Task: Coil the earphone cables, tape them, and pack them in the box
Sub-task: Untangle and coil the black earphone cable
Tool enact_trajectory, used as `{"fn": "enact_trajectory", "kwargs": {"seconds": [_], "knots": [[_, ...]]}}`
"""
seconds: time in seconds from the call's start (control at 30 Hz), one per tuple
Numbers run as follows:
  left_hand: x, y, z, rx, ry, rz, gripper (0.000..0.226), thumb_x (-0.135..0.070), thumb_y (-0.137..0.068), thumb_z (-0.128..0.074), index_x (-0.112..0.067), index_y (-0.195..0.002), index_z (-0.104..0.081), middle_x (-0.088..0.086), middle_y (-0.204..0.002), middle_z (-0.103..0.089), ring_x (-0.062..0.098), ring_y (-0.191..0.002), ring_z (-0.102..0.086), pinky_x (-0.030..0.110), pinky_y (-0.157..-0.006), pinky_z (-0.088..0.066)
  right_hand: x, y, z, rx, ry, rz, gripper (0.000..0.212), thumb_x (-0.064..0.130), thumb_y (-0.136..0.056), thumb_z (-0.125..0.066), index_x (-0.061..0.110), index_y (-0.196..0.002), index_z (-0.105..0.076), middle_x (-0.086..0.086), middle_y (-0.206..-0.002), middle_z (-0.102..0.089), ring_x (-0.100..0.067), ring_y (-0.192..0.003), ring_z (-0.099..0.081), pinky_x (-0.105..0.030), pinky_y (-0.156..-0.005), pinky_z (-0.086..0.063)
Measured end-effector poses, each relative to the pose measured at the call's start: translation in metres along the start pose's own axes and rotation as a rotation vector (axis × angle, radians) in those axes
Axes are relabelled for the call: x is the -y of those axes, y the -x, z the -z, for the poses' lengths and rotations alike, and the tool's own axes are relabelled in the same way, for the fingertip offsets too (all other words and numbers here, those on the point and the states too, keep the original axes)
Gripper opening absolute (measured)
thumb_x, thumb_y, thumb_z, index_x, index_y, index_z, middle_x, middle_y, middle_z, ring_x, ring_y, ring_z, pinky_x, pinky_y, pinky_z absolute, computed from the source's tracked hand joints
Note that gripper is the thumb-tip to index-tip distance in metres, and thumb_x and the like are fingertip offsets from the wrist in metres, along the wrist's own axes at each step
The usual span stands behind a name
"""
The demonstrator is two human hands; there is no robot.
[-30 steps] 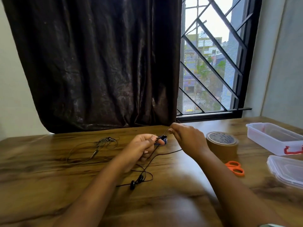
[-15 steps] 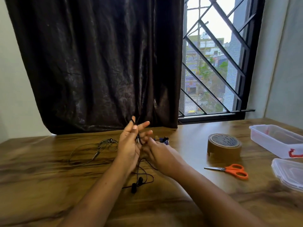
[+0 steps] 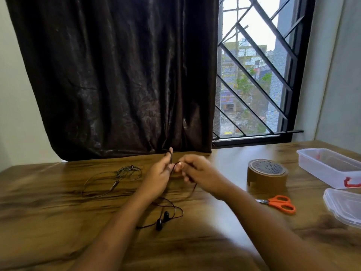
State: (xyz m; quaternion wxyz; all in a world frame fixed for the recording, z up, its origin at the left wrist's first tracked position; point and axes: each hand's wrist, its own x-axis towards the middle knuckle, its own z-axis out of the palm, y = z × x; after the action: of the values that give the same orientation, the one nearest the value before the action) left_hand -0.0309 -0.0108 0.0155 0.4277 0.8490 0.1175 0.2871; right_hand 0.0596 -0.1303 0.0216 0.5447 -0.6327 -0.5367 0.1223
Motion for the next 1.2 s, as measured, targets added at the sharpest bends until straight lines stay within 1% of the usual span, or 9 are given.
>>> {"fn": "enact_trajectory", "kwargs": {"seconds": [0.07,0.17,0.33,0.53,0.7,0.77,0.9,1.07,1.2], "knots": [[-0.002,0.002,-0.002,0.042,0.000,-0.024,0.046,-0.012,-0.100,-0.037,-0.025,-0.144,-0.031,-0.015,-0.091,-0.068,-0.003,-0.086,-0.056,0.013,-0.083,-0.037,0.002,0.000,0.013,-0.118,-0.293,-0.032,0.026,0.004,-0.100,-0.039,0.012,-0.081,-0.057,0.002,-0.066,-0.048,-0.002,-0.050,-0.046,-0.015,-0.048,-0.040],[-0.015,0.005,-0.004,0.148,0.066,-0.028,0.037,-0.008,-0.101,-0.034,-0.019,-0.135,-0.046,-0.007,-0.061,-0.059,-0.004,-0.073,-0.059,0.008,-0.090,-0.034,0.001,0.002,0.025,-0.235,-0.371,-0.073,0.025,0.009,-0.101,-0.038,0.008,-0.083,-0.055,0.001,-0.065,-0.043,-0.003,-0.047,-0.039,-0.014,-0.043,-0.035],[-0.033,0.014,-0.013,0.342,0.226,-0.005,0.032,-0.008,-0.101,-0.033,-0.011,-0.119,-0.059,-0.011,-0.047,-0.044,0.000,-0.045,-0.037,0.013,-0.052,-0.040,-0.004,0.003,0.029,-0.416,0.201,0.053,0.018,0.016,-0.096,-0.052,0.015,-0.082,-0.063,0.009,-0.066,-0.057,0.007,-0.060,-0.051,-0.007,-0.056,-0.038],[-0.039,0.020,-0.009,0.270,0.619,0.055,0.034,-0.013,-0.100,-0.032,-0.020,-0.122,-0.058,-0.004,-0.053,-0.050,0.003,-0.041,-0.039,0.023,-0.053,-0.039,-0.015,0.002,0.023,-0.418,0.190,0.012,0.019,0.019,-0.096,-0.053,0.016,-0.083,-0.067,0.006,-0.070,-0.061,0.003,-0.064,-0.052,-0.009,-0.057,-0.038],[-0.046,0.022,-0.015,0.144,0.820,0.039,0.037,-0.009,-0.100,-0.032,-0.023,-0.132,-0.046,0.000,-0.072,-0.070,0.007,-0.053,-0.057,0.022,-0.063,-0.054,-0.021,0.003,0.003,-0.144,0.197,-0.042,0.022,0.007,-0.095,-0.049,0.022,-0.092,-0.065,0.013,-0.079,-0.060,-0.005,-0.079,-0.059,-0.024,-0.073,-0.050],[-0.046,0.021,-0.014,0.078,0.828,0.017,0.038,-0.010,-0.100,-0.033,-0.028,-0.131,-0.044,0.001,-0.087,-0.073,0.009,-0.062,-0.064,0.022,-0.068,-0.056,-0.021,0.004,-0.008,-0.030,0.229,-0.069,0.026,0.001,-0.093,-0.046,0.022,-0.088,-0.061,0.012,-0.078,-0.057,-0.002,-0.072,-0.057,-0.021,-0.066,-0.049],[-0.034,0.012,-0.009,-0.074,0.768,-0.015,0.045,-0.011,-0.101,-0.032,-0.029,-0.142,-0.031,-0.004,-0.107,-0.068,0.009,-0.092,-0.069,0.021,-0.081,-0.055,-0.016,0.002,-0.024,0.119,0.305,-0.053,0.033,0.012,-0.098,-0.044,0.033,-0.073,-0.050,0.013,-0.073,-0.054,0.002,-0.062,-0.052,-0.014,-0.057,-0.040],[-0.013,0.002,0.006,-0.100,0.349,-0.020,0.052,-0.020,-0.101,-0.033,-0.033,-0.148,-0.014,-0.027,-0.115,-0.058,0.001,-0.126,-0.044,0.028,-0.112,-0.028,-0.016,0.002,-0.023,0.230,0.416,-0.064,0.030,0.022,-0.098,-0.048,0.038,-0.073,-0.051,0.008,-0.074,-0.057,-0.016,-0.068,-0.057,-0.033,-0.063,-0.047],[-0.003,0.003,0.011,0.002,-0.054,-0.043,0.054,-0.021,-0.101,-0.036,-0.036,-0.147,-0.013,-0.031,-0.116,-0.052,-0.009,-0.108,-0.043,-0.002,-0.080,-0.030,-0.008,0.002,-0.012,0.196,0.473,-0.046,0.024,0.027,-0.097,-0.050,0.035,-0.076,-0.057,0.014,-0.066,-0.054,-0.002,-0.060,-0.050,-0.015,-0.057,-0.038]]}}
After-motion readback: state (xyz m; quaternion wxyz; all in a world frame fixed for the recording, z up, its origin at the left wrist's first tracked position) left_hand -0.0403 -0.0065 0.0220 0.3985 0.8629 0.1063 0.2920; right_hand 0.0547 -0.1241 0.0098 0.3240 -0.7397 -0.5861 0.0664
